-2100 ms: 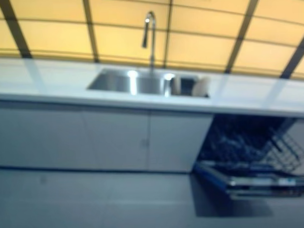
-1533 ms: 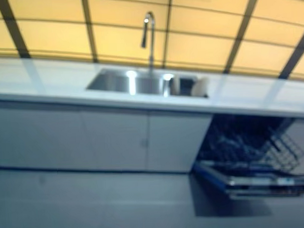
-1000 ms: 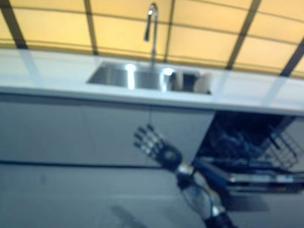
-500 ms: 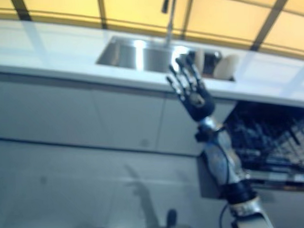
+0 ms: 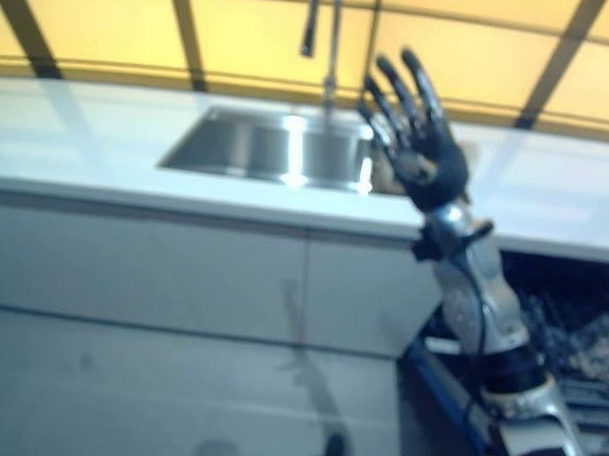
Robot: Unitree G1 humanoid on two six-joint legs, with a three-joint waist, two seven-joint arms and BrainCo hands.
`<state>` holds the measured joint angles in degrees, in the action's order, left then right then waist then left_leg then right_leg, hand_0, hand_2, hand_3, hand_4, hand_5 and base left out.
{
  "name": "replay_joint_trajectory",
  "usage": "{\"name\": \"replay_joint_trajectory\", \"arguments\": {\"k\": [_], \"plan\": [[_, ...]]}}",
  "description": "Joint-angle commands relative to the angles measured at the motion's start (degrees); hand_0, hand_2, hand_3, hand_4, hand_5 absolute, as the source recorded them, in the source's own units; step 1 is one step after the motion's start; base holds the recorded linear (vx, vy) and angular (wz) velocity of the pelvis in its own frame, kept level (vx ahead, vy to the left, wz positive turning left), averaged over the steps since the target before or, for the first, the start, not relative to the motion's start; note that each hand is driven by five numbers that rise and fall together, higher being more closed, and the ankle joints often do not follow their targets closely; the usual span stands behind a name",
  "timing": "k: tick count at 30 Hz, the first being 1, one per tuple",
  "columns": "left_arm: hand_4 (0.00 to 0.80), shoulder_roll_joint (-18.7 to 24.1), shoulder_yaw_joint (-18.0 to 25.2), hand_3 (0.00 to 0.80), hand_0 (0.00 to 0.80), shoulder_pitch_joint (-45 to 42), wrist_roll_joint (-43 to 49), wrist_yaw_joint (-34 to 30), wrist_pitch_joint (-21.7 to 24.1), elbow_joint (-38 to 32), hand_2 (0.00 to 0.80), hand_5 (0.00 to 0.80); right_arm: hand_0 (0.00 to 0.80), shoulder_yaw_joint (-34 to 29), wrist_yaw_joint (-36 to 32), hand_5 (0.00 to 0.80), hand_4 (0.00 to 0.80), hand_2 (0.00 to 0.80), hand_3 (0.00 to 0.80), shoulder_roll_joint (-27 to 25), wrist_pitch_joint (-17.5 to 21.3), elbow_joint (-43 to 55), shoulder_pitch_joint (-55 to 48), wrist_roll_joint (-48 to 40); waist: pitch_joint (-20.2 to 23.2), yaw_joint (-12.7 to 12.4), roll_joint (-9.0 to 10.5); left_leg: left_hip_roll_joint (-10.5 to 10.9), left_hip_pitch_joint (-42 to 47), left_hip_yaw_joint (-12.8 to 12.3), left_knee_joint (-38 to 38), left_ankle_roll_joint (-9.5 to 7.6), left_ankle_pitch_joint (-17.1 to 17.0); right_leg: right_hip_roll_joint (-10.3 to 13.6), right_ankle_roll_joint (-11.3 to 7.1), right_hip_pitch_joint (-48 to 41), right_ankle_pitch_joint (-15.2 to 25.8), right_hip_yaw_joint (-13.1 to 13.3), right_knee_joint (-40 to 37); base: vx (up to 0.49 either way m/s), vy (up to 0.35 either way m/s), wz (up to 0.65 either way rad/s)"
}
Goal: Take plates into dishwasher
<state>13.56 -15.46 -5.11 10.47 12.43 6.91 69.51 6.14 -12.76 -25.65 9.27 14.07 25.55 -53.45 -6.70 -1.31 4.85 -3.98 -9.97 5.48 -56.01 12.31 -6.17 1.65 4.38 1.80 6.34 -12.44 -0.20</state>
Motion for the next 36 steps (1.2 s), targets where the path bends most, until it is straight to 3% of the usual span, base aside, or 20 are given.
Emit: {"name": "replay_joint_trajectory", "arguments": {"k": [1,2,4,5,7,8,10,11,12,16,18,20,21,22,24,27,29,31,33,36], "plan": [[0.0,1.25,-3.5,0.0,0.0,-2.62,1.32,-5.74,-1.97,-7.73,0.0,0.0,0.0,-1.21,1.52,0.0,0.0,0.0,0.0,-1.37,2.33,2.64,5.79,3.64,-1.73,-2.71,1.22,3.03,-3.22,-11.23,6.1,-10.08,7.91,2.63,-3.49,-5.43,-3.78,1.59,0.2,0.437,0.039,-0.08],[0.0,3.34,-2.66,0.0,0.0,-0.86,1.65,-9.08,-2.39,-8.7,0.0,0.0,0.0,-1.24,2.37,0.0,0.0,0.0,0.0,-1.47,1.66,1.63,7.8,4.61,-1.5,-3.13,0.89,3.02,-2.6,-12.37,16.05,-10.44,8.4,2.81,-4.16,-6.09,-4.38,1.84,-0.36,0.527,0.093,-0.04],[0.0,5.34,-1.93,0.0,0.0,1.58,1.75,-12.9,-2.64,-8.43,0.0,0.0,0.0,-1.05,4.93,0.0,0.0,0.0,0.0,-2.08,0.59,0.82,10.76,6.54,-0.85,-3.64,-0.67,2.34,-0.58,-14.02,34.14,-9.3,6.38,1.63,-5.01,-7.58,-6.03,2.32,-0.84,0.553,0.158,-0.15],[0.0,5.63,-1.97,0.0,0.0,2.01,1.52,-13.65,-2.84,-8.45,0.0,0.0,0.0,-0.95,5.79,0.0,0.0,0.0,0.0,-2.34,0.41,0.67,11.36,6.84,-0.83,-3.84,-0.9,2.81,0.22,-14.1,38.46,-8.97,5.31,1.5,-5.24,-8.21,-6.43,2.8,-0.98,0.547,0.198,-0.13],[0.0,5.92,-2.14,0.0,0.0,2.64,0.53,-14.81,-2.97,-7.8,0.0,0.0,0.0,-0.43,7.79,0.0,0.0,0.0,0.0,-2.6,0.38,0.07,12.36,7.93,-0.09,-4.57,-2.44,4.05,0.14,-12.53,51.54,-8.05,1.52,-0.06,-5.87,-9.62,-7.38,4.61,-1.21,0.545,0.171,0.01],[0.0,5.78,-2.0,0.0,0.0,2.35,-0.8,-15.08,-3.51,-7.57,0.0,0.0,0.0,-0.26,9.16,0.0,0.0,0.0,0.0,-2.56,1.46,-1.12,12.38,8.71,0.37,-5.44,-3.6,4.3,-2.33,-11.12,57.92,-7.23,-3.56,-1.89,-5.67,-12.0,-8.53,7.15,-1.29,0.426,0.102,0.01],[0.0,5.75,-1.96,0.0,0.0,2.23,-1.12,-15.11,-3.67,-7.54,0.0,0.0,0.0,-0.28,9.29,0.0,0.0,0.0,0.0,-2.52,1.91,-1.63,12.35,8.88,0.32,-5.72,-3.62,4.55,-2.6,-11.0,59.15,-7.12,-4.45,-2.08,-5.6,-12.68,-8.9,7.89,-1.21,0.405,0.126,-0.33],[0.0,5.65,-1.73,0.0,0.0,1.52,-2.2,-15.2,-4.34,-7.42,0.0,0.0,0.0,-0.82,10.09,0.0,0.0,0.0,0.0,-3.07,3.4,-3.51,12.39,9.61,0.22,-6.5,-3.82,5.01,-5.2,-10.51,58.91,-6.93,-5.47,-2.74,-5.31,-14.96,-10.53,10.28,-0.84,0.582,0.269,-0.65],[0.0,5.74,-1.62,0.0,0.0,1.31,-2.93,-15.49,-4.66,-7.01,0.0,0.0,0.0,-1.32,11.06,0.0,0.0,0.0,0.0,-4.22,3.34,-4.19,12.77,9.98,0.29,-6.52,-4.0,4.74,-5.96,-10.68,56.44,-7.16,-5.54,-2.47,-5.29,-15.66,-11.75,10.71,-0.17,0.674,0.392,-0.68],[0.0,6.29,-1.41,0.0,0.0,2.4,-4.18,-16.73,-7.06,-5.49,0.0,0.0,0.0,-3.39,13.6,0.0,0.0,0.0,0.0,-6.4,2.88,-5.06,12.36,10.24,2.18,-5.28,-3.28,3.97,-2.26,-14.82,53.23,-10.5,-0.27,1.77,-7.77,-16.86,-14.58,7.06,4.53,0.436,0.364,-0.55],[0.0,7.04,-1.86,0.0,0.0,2.9,-4.08,-17.45,-6.79,-5.07,0.0,0.0,0.0,-4.84,15.17,0.0,0.0,0.0,0.0,-7.12,2.32,-4.21,10.96,10.01,3.42,-4.78,-2.41,5.45,0.02,-15.27,53.82,-12.7,1.45,4.29,-9.94,-16.28,-10.92,5.92,10.79,0.383,0.359,-0.08],[0.0,7.76,-2.71,0.0,0.0,3.96,-4.26,-17.77,-5.59,-4.03,0.0,0.0,0.0,-7.33,17.01,0.0,0.0,0.0,0.0,-7.99,2.12,-3.76,8.9,9.84,4.55,-3.42,-2.37,7.66,4.07,-13.85,56.16,-14.52,2.3,6.44,-11.65,-11.77,-3.83,6.01,25.5,0.368,0.363,0.02],[0.0,7.84,-2.82,0.0,0.0,4.1,-4.29,-17.81,-5.52,-3.98,0.0,0.0,0.0,-7.58,17.24,0.0,0.0,0.0,0.0,-8.04,2.13,-3.81,8.74,9.87,4.73,-3.41,-2.57,7.58,4.13,-13.78,56.26,-14.63,2.29,6.29,-11.64,-11.16,-3.19,6.17,26.4,0.365,0.395,0.05],[0.0,8.19,-3.25,0.0,0.0,4.8,-4.27,-17.68,-5.39,-3.83,0.0,0.0,0.0,-9.02,18.38,0.0,0.0,0.0,0.0,-8.03,1.97,-4.14,7.64,10.54,4.91,-2.6,-3.77,7.36,6.4,-13.43,56.8,-15.16,3.28,6.93,-11.64,-6.76,0.11,5.74,36.56,0.318,0.384,0.15],[0.0,8.72,-4.03,0.0,0.0,5.97,-3.85,-17.17,-6.12,-3.94,0.0,0.0,0.0,-10.44,19.81,0.0,0.0,0.0,0.0,-8.17,1.79,-5.74,6.78,11.06,4.39,-1.45,-4.59,7.66,9.88,-13.31,57.6,-15.78,5.05,9.15,-11.51,0.95,0.04,5.01,44.87,0.324,0.369,0.31],[0.0,9.45,-3.99,0.0,0.0,7.88,-4.43,-16.82,-7.97,-4.88,0.0,0.0,0.0,-10.75,23.06,0.0,0.0,0.0,0.0,-9.49,1.05,-9.26,8.74,11.9,3.66,-0.89,-4.77,7.65,12.81,-13.17,58.96,-15.49,5.51,9.19,-10.04,4.3,-4.44,1.79,36.0,0.229,0.091,0.0],[0.0,9.95,-3.4,0.0,0.0,9.11,-4.19,-17.22,-9.08,-5.73,0.0,0.0,0.0,-10.69,24.95,0.0,0.0,0.0,0.0,-10.96,0.49,-10.72,10.37,11.55,3.38,-0.64,-4.55,7.4,14.15,-12.88,59.85,-14.94,5.9,8.95,-10.32,4.93,-3.64,-0.08,27.01,0.181,-0.069,-0.03],[0.0,7.63,-4.51,0.0,0.0,8.65,-3.83,-12.26,-7.6,-3.54,0.0,0.0,0.0,-11.75,26.25,0.0,0.0,0.0,0.0,-12.81,1.17,-11.57,9.59,9.78,2.76,-0.52,-2.73,7.03,14.93,-12.56,60.36,-13.88,6.88,8.11,-11.56,4.78,-2.92,-1.56,15.02,0.137,-0.215,-0.18],[0.0,6.1,-4.3,0.0,0.0,7.81,-3.01,-10.52,-8.35,-4.28,0.0,0.0,0.0,-11.34,26.28,0.0,0.0,0.0,0.0,-13.7,1.24,-13.07,9.26,9.65,2.32,0.29,-2.08,7.05,15.67,-12.15,60.74,-12.97,7.32,6.07,-12.39,3.36,-1.59,-0.87,6.47,0.169,-0.136,-0.25],[0.0,6.12,-5.04,0.0,0.0,8.77,-4.64,-11.13,-11.03,-5.32,0.0,0.0,0.0,-9.97,28.43,0.0,0.0,0.0,0.0,-15.18,-2.34,-13.79,11.06,11.37,2.08,2.16,-1.85,7.49,17.03,-10.78,61.01,-13.13,8.55,5.08,-13.1,5.69,1.82,1.92,3.78,0.169,-0.066,-0.05]]}}
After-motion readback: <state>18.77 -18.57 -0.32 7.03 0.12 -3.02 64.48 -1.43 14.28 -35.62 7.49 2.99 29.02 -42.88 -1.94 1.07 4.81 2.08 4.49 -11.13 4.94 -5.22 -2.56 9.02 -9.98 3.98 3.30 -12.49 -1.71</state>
